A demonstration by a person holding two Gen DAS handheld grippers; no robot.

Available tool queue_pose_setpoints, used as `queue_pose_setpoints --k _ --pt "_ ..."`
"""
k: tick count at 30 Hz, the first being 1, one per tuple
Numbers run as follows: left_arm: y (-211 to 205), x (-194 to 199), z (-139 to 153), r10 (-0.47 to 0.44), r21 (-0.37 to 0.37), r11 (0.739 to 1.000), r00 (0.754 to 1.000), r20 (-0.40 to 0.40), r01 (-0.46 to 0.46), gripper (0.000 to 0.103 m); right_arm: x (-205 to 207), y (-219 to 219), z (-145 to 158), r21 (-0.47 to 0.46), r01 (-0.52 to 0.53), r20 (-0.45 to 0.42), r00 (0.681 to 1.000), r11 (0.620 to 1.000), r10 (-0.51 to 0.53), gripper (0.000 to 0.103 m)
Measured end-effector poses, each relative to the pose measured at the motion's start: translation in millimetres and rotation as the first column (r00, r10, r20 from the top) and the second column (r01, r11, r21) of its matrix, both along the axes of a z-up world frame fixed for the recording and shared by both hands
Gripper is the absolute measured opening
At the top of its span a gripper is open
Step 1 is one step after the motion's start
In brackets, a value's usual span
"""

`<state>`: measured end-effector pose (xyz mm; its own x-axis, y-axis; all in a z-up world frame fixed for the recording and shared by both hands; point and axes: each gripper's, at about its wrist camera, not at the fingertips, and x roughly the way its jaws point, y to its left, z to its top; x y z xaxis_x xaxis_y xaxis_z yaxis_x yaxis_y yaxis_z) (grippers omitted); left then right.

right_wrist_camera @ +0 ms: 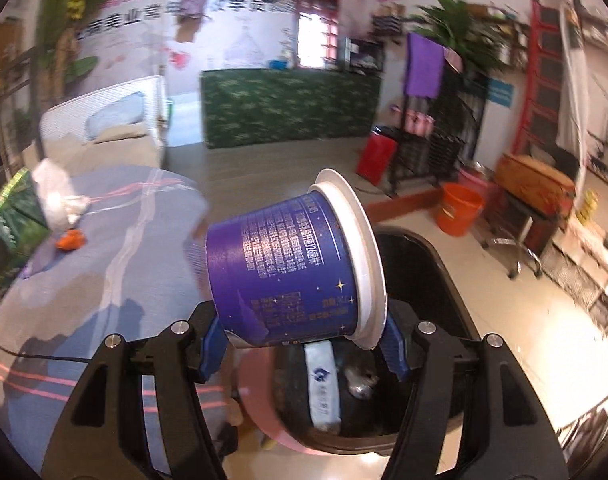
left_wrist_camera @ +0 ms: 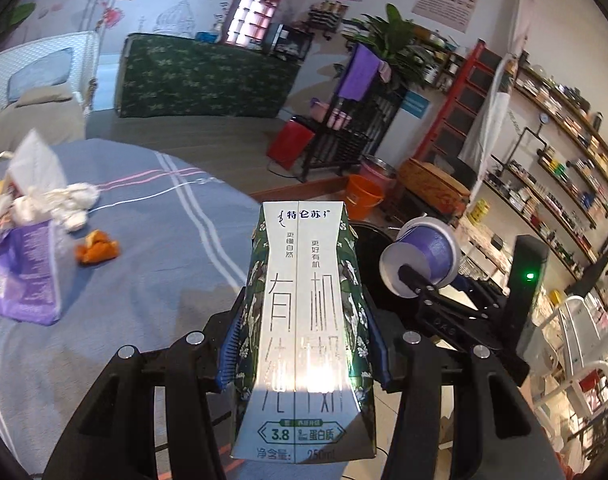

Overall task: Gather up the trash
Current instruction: 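Carry the cup and carton to the bin and release both inside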

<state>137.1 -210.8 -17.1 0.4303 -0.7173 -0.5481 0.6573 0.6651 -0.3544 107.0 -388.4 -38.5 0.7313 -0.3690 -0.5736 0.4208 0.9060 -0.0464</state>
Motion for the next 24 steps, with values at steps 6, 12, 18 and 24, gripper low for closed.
queue_pose_setpoints --k 6,12,18,24 --pt "-39.7 -5.1 -0.3 -0.073 0.013 0.997 0.997 0.010 0.072 0.050 2.6 -38.5 -33.3 0.082 0.085 -0.063 0.995 0.993 -0.080 0.063" --pt "-67.3 -4.7 -11.5 -0.132 0.042 0.990 0.991 -0.003 0.132 0.051 7.1 -60.1 -56.2 0.111 0.144 -0.085 0.987 0.983 -0.135 0.081" --pt "-100.1 3.5 -21.5 -0.182 0.078 0.980 0.983 -0.038 0.184 0.050 -10.8 -65.8 -51.5 0.112 0.187 -0.049 0.982 0.976 -0.183 0.081" --pt "-149.0 15.8 -37.3 -0.243 0.105 0.961 0.963 -0.117 0.256 0.051 -37.2 -71.0 -44.8 0.054 0.250 -0.047 0.968 0.967 -0.247 0.081"
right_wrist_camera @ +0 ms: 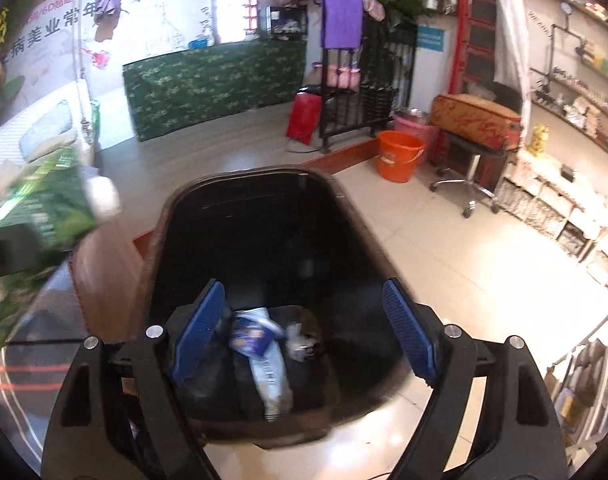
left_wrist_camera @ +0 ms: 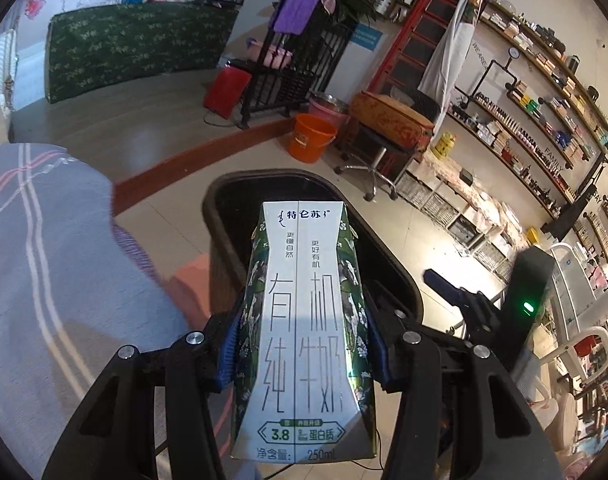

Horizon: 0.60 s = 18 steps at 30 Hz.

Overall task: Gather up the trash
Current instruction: 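Carry the cup and carton to the bin and release both inside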

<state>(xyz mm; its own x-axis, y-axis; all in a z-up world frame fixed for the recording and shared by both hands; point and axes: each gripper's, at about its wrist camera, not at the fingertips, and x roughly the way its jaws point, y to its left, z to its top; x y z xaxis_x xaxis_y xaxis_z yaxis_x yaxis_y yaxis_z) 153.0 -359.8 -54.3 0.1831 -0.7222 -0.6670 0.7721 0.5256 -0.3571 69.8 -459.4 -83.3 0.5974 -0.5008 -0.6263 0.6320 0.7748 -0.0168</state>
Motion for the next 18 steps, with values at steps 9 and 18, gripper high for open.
queue_pose_setpoints --k 9,18 --pt "-47.2 0.7 -26.8 -0.041 0.062 0.997 0.996 -0.080 0.046 0.050 -37.2 -15.9 7.8 -0.007 0.095 0.036 0.995 0.995 -0.095 0.081" --pt "-74.3 -2.7 -34.9 -0.068 0.118 0.990 0.996 -0.062 0.075 0.052 -49.1 -36.2 16.3 -0.006 0.151 0.061 0.987 0.989 -0.150 0.081"
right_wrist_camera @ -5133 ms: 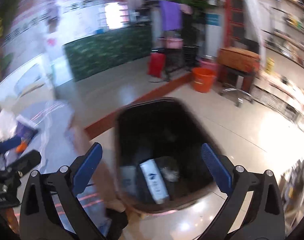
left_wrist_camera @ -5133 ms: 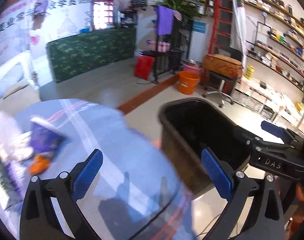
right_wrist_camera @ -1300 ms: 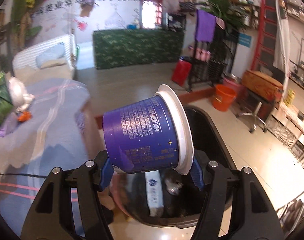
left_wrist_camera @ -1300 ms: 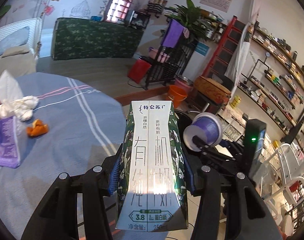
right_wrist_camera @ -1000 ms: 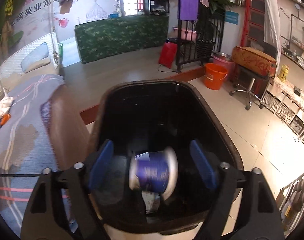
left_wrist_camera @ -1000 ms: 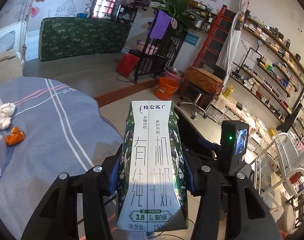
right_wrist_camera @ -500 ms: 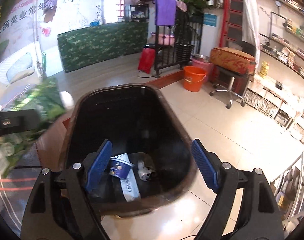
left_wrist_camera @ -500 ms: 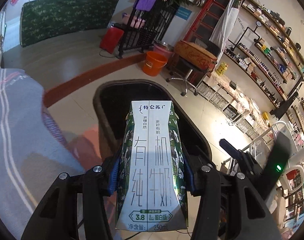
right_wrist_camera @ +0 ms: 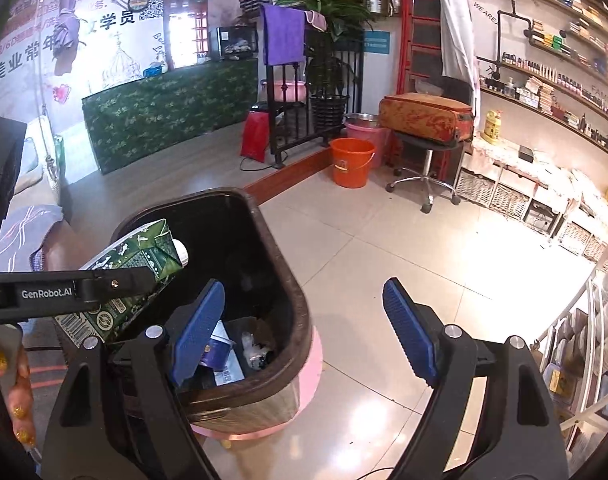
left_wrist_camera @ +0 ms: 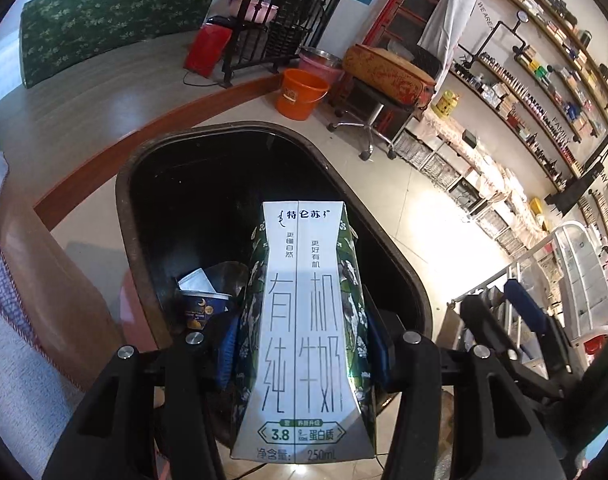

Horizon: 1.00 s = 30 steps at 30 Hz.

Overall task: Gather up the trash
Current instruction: 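Carry the cup and carton to the bin and release both inside, then move both tools back over the remaining trash on the bed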

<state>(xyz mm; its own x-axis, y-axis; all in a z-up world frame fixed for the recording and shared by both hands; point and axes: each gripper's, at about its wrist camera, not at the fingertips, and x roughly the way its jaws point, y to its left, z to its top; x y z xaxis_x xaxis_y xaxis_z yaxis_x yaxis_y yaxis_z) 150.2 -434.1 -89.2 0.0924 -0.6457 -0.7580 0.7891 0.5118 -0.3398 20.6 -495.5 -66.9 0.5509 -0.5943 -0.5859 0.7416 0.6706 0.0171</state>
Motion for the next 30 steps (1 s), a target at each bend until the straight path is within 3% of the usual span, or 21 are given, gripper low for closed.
queue_pose_setpoints --k 1,3,4,9,21,30 --pt "-0.9 -0.8 1.5 -0.002 0.005 1.000 1.000 0.014 0.002 0.054 -1.1 -0.4 0.7 -0.002 0.005 0.003 1.000 1.000 -0.005 0.081" --pt "1.6 -2.7 7.1 0.003 0.008 1.000 0.999 0.050 -0.003 0.081 -1.6 -3.2 1.9 0.003 0.014 0.005 1.000 1.000 -0.014 0.082" --pt "1.9 -2.3 10.9 0.009 0.003 1.000 0.998 0.068 -0.009 0.085 -0.9 -5.3 3.0 0.006 0.016 0.008 1.000 1.000 -0.016 0.082" --pt "17.2 -6.2 30.1 0.036 0.002 0.999 0.986 0.163 -0.037 0.087 8.8 2.8 5.3 0.015 -0.015 0.014 1.000 1.000 0.015 0.082" --pt "117.2 -4.5 68.7 0.195 -0.078 0.981 0.930 0.312 -0.179 0.097 55.2 60.1 21.7 0.019 -0.197 0.046 0.980 0.980 0.196 0.082" --pt "197.4 4.1 77.6 0.352 -0.092 0.935 0.860 0.369 -0.343 0.097 98.4 123.7 34.5 0.043 -0.411 0.078 0.910 0.910 0.407 0.082"
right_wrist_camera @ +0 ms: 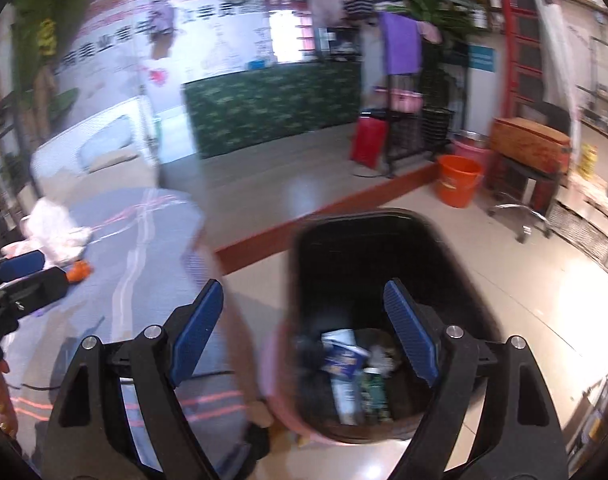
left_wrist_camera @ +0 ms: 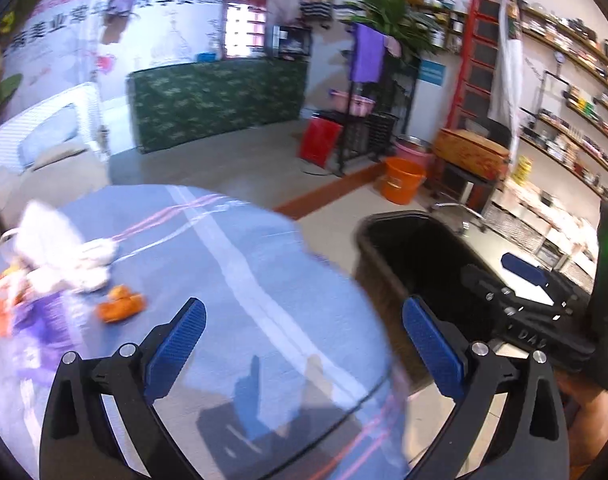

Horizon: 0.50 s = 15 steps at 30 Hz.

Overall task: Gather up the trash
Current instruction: 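Move both tools back over the remaining trash on the bed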

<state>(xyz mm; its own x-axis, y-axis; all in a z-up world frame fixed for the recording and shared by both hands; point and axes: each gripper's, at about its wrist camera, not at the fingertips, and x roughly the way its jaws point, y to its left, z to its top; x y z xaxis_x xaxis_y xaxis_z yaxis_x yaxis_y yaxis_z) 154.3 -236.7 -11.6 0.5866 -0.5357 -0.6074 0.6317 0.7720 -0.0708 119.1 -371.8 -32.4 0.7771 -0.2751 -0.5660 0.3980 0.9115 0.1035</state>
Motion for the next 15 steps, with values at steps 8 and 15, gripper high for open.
queue_pose_setpoints --k 8,15 --pt "96.3 16.0 -14.1 0.194 0.029 0.981 0.981 -0.011 -0.193 0.097 44.3 75.0 10.3 0.025 -0.231 0.006 0.973 0.973 0.230 0.084" --pt "183.0 35.3 -20.1 0.336 0.014 0.942 0.941 -0.052 -0.335 0.097 85.9 140.4 17.1 0.035 -0.454 -0.024 0.890 0.890 0.455 0.084"
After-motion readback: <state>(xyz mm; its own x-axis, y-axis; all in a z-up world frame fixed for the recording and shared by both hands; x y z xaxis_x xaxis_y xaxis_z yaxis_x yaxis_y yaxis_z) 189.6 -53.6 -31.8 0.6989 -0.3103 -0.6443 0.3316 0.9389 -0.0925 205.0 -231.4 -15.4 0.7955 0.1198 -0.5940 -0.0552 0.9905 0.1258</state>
